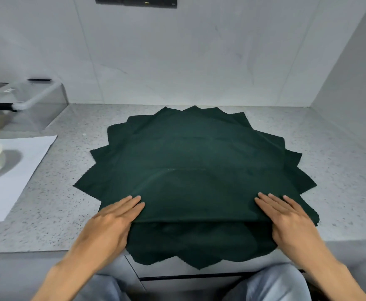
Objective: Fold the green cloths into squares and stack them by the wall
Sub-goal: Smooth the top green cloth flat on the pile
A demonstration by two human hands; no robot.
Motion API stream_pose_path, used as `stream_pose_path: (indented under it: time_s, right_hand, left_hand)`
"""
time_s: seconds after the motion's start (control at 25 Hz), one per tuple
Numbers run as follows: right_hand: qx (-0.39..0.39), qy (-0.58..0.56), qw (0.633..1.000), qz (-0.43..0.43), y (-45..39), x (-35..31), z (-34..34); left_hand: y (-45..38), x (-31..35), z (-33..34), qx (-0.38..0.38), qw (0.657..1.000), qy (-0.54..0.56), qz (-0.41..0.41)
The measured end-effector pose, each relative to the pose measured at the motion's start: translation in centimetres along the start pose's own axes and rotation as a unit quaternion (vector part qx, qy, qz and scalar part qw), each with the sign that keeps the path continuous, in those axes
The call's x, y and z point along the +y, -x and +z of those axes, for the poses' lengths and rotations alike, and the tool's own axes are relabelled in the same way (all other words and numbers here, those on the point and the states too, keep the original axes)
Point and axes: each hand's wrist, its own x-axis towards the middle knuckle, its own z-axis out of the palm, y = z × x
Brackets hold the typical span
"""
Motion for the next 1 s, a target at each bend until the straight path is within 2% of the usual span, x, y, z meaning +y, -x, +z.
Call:
stream_pose_path:
  time_s: [0.08,0.16,0.24,0.32,0.4,0.44,0.52,0.6,0.72,0.92,1.0]
  right_hand:
    - [0.001,-0.077,0.997,0.019,0.5,0.9,-0.5]
    - [-0.018,-0.177,0.981,0.075,1.1,1.9,-1.6]
    - [0.014,-0.118,0.98,0.159,1.3,2.9,-1.8]
    - [0.024,-0.087,0.957,0.276,1.1,4.1,-1.1]
    - [0.021,-0.124,0.927,0.354,1.1,4.3,-0.8]
    - [0.044,-0.158,0.911,0.377,1.1,3.9,-1.0]
    - [0.091,-0.242,0.881,0.395,1.2,3.2,-1.5]
    - [0.117,-0.273,0.872,0.39,1.5,2.7,-1.5]
    - [0.117,-0.25,0.88,0.387,1.6,2.4,-1.2]
    - [0.102,-0.228,0.892,0.378,1.5,2.4,-1.0]
    - [0.104,-0.227,0.896,0.367,1.6,2.8,-0.7]
  left_hand:
    - [1.1,-0.1,-0.8,-0.021,0.998,0.032,-0.059]
    - [1.9,0.0,-1.8,-0.022,0.983,0.093,-0.156]
    - [2.0,0.1,-2.3,0.011,0.959,0.129,-0.251]
    - [1.8,0.4,-2.4,0.063,0.941,0.12,-0.31]
    - [1.6,0.5,-2.1,0.095,0.92,0.137,-0.354]
    - [1.5,0.6,-2.1,0.099,0.908,0.155,-0.376]
    - [1.4,0.6,-2.1,0.107,0.889,0.183,-0.406]
    - [1.4,0.8,-2.1,0.123,0.875,0.215,-0.417]
    - [1.4,1.2,-2.2,0.144,0.851,0.278,-0.422]
    - [0.9,2.0,-2.3,0.139,0.858,0.253,-0.425]
    - [0.8,1.9,-2.4,0.133,0.85,0.259,-0.438]
